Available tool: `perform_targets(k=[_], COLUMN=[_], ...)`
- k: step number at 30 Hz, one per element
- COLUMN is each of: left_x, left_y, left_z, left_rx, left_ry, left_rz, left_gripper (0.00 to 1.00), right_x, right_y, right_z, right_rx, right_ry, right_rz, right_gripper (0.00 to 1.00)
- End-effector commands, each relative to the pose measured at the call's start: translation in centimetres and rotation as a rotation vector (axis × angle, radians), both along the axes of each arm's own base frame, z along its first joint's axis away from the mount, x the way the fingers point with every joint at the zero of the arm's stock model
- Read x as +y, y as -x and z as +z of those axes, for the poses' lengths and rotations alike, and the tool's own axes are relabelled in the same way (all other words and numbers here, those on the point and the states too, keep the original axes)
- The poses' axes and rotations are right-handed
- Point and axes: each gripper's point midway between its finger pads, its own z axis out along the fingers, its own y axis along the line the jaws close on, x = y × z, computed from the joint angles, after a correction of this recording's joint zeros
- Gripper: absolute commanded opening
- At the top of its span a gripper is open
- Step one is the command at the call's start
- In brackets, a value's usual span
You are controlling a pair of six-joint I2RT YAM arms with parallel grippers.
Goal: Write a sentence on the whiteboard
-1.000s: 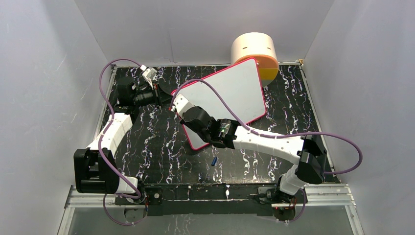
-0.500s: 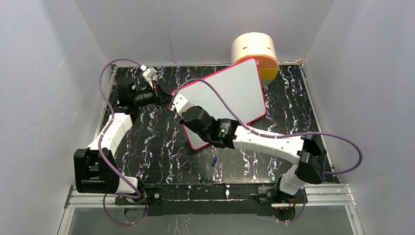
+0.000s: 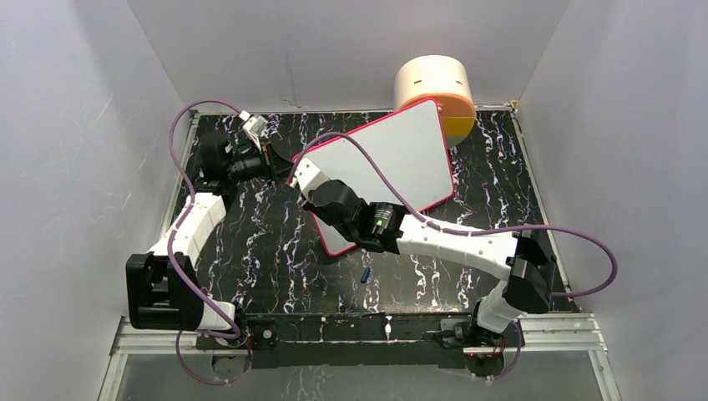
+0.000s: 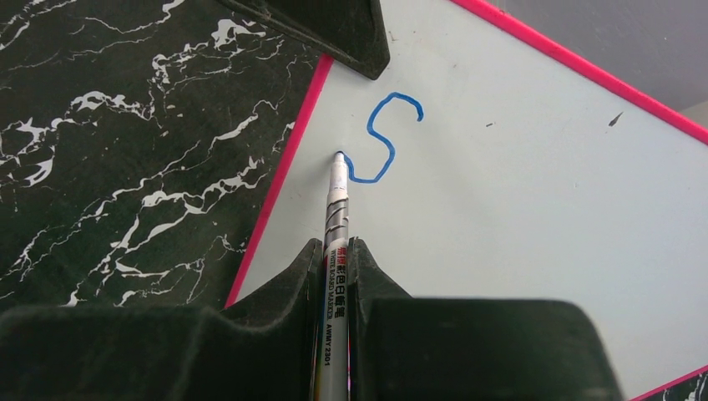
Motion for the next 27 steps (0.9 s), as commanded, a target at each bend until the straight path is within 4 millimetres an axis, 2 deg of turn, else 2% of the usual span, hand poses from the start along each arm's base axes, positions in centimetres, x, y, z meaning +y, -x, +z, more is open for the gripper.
perform_targets(k=[1, 16, 27], left_x=[-0.7, -0.6, -0.6], left_y=[0.8, 0.7, 0.7], left_z=[-1.2, -1.5, -1.4], left_rx=[-0.005, 0.001, -0.001], left_ry=[-0.032, -0.038, -0.039], left_rz=[-0.037, -0.035, -0.034], left_gripper=[0.00, 0.00, 0.00], right_x=[0.4, -2.8, -2.5], right_y=[0.3, -0.6, -1.1], right_z=[4.6, 4.6, 3.9], right_rx=[-0.039, -0.087, -0.075], right_ry=[-0.157, -0.140, -0.138], right_rz=[0.014, -0.107, -0.114], right_gripper=[0.00, 0.00, 0.00])
